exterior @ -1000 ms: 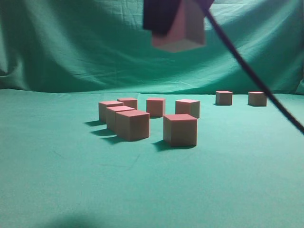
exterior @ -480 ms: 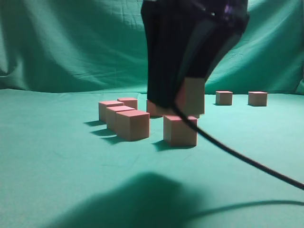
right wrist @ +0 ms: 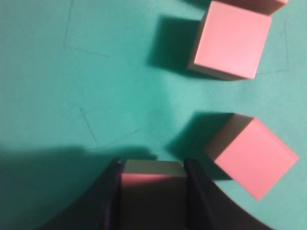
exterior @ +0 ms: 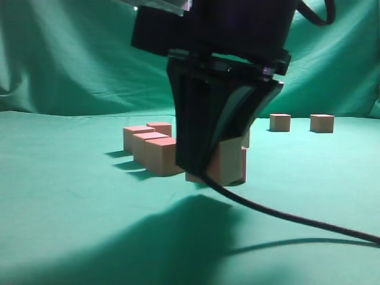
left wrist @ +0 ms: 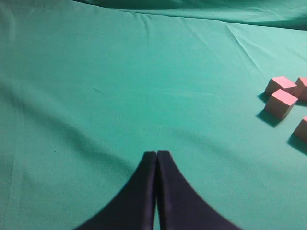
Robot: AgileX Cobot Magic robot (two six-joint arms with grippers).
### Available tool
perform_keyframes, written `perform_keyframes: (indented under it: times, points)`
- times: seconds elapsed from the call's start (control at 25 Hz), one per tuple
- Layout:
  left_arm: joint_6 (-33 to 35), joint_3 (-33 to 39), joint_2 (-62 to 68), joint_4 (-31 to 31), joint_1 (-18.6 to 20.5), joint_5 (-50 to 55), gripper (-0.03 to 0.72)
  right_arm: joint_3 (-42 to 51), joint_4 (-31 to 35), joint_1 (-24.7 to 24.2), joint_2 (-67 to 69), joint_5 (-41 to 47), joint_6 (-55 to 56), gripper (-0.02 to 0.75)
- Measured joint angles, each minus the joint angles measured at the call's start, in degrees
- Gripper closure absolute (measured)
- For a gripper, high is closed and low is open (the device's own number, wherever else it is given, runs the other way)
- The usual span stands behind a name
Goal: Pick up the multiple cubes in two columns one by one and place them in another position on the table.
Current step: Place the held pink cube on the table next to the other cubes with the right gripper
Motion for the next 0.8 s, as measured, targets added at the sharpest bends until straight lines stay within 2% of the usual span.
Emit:
perform_keyframes:
  times: [0.8]
  points:
    - [0.0,0.0,0.0,0.0,0.0,0.0,0.688,0.1,-2.1,0.0,2.3,-0.4,-0.3,0.477]
